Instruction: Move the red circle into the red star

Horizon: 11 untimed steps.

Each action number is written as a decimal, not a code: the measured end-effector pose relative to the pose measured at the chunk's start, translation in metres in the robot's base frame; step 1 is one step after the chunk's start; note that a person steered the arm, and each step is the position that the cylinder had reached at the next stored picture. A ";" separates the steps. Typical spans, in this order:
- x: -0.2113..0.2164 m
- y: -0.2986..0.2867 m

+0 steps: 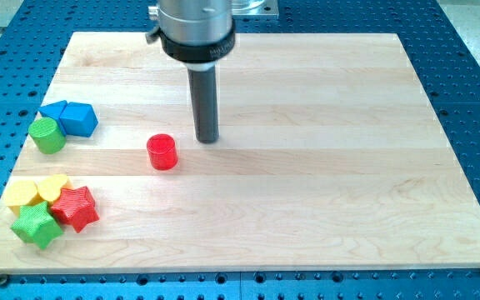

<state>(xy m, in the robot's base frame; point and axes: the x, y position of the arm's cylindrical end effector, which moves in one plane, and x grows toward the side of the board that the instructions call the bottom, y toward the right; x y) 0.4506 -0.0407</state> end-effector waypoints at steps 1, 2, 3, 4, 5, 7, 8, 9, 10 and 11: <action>0.028 -0.033; -0.001 -0.053; -0.020 -0.062; 0.018 -0.096; 0.022 -0.104; 0.021 -0.033; 0.050 -0.063; 0.056 -0.110; 0.035 -0.125; 0.039 -0.135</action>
